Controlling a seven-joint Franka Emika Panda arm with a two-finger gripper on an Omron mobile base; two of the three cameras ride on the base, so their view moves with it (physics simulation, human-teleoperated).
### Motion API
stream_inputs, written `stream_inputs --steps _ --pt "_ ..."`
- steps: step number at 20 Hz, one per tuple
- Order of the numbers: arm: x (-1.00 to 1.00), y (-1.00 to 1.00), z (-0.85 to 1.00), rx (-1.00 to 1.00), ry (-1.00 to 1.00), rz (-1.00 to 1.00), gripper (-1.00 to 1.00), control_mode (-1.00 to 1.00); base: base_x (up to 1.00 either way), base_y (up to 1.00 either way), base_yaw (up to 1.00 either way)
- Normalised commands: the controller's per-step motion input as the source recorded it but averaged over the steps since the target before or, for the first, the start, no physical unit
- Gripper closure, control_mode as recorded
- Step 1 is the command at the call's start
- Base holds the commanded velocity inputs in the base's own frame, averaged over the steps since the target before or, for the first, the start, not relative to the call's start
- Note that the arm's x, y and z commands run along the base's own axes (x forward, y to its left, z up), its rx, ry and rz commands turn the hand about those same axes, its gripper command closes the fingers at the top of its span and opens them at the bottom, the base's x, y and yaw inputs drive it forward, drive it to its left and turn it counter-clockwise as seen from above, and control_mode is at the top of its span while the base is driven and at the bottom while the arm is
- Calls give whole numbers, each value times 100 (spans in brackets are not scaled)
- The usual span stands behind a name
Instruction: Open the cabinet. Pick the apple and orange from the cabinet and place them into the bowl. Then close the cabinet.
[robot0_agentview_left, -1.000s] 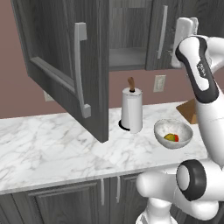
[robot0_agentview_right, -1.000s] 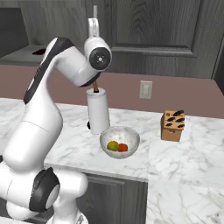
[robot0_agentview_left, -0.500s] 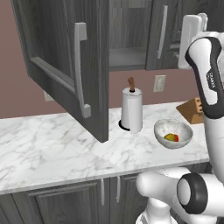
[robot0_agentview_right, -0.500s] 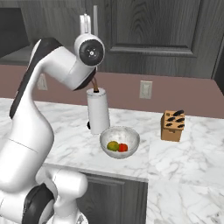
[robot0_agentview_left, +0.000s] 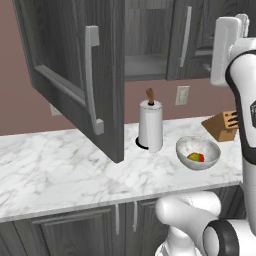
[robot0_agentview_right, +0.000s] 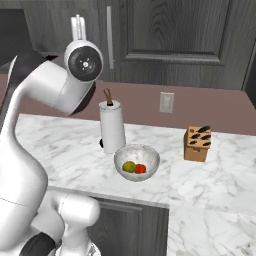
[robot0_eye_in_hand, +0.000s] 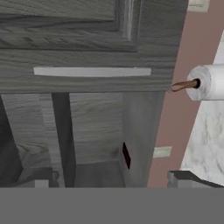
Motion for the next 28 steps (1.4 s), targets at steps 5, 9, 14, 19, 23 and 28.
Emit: stream_inputs --steps 5,9,14,19,23,28 --pt "-59 21 0 0 0 0 -100 -100 0 0 0" --pt "-56 20 3 0 0 0 -100 -100 0 0 0" --pt "-65 17 3 0 -2 0 -100 -100 0 0 0" --pt "-70 13 1 0 -3 0 -100 -100 0 0 0" --pt "-69 16 0 0 0 0 -100 -100 0 0 0" --pt "-68 21 0 0 -1 0 -100 -100 0 0 0"
